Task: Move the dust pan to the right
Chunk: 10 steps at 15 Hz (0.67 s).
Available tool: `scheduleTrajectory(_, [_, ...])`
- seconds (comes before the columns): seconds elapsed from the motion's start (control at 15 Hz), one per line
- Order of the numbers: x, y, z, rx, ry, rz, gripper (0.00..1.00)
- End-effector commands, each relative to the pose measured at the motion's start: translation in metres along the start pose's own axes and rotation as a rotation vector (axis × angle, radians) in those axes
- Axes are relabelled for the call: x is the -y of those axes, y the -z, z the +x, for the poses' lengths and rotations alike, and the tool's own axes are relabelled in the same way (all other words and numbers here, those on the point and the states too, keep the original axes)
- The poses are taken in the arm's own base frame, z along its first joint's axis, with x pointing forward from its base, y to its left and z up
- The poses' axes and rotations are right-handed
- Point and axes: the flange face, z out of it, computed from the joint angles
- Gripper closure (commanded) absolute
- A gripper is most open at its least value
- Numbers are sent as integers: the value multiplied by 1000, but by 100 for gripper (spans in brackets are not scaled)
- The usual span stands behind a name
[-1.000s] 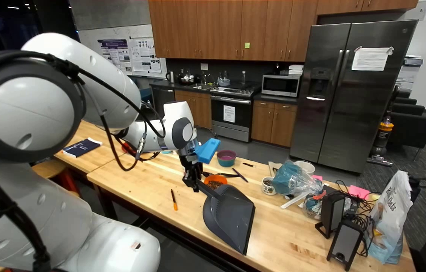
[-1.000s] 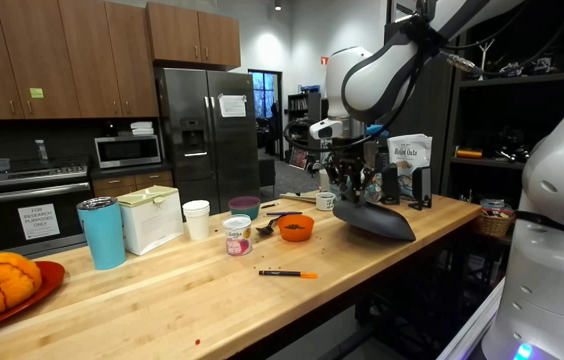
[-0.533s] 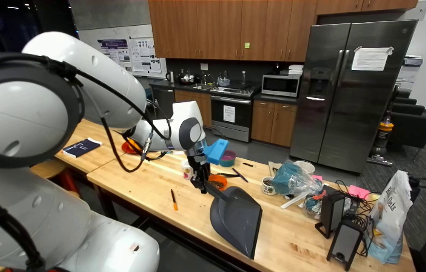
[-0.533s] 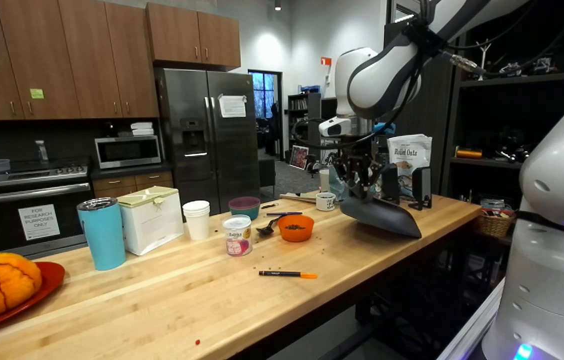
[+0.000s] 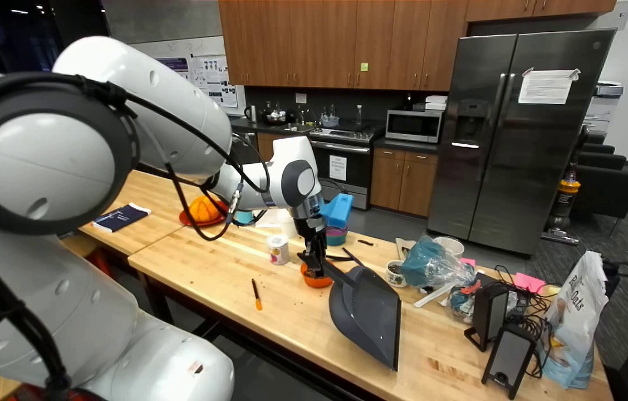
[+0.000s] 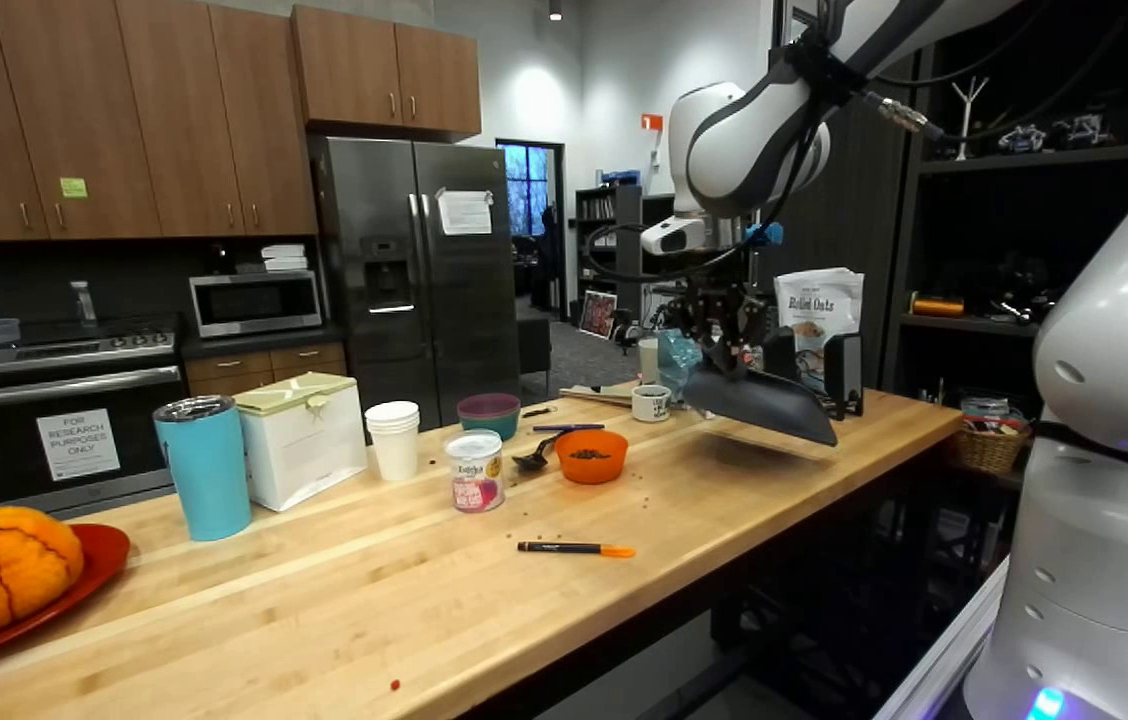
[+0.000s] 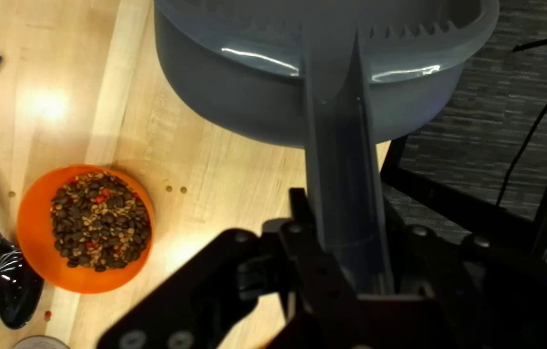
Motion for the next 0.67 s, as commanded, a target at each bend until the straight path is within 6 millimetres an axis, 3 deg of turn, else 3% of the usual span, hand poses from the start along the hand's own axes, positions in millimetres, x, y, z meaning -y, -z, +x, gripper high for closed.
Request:
scheduleTrajectory(0.0, [-15, 0, -10, 16, 38, 26, 92])
scheduleTrajectory(0.6, [-18, -28, -24, -9, 41, 57, 92])
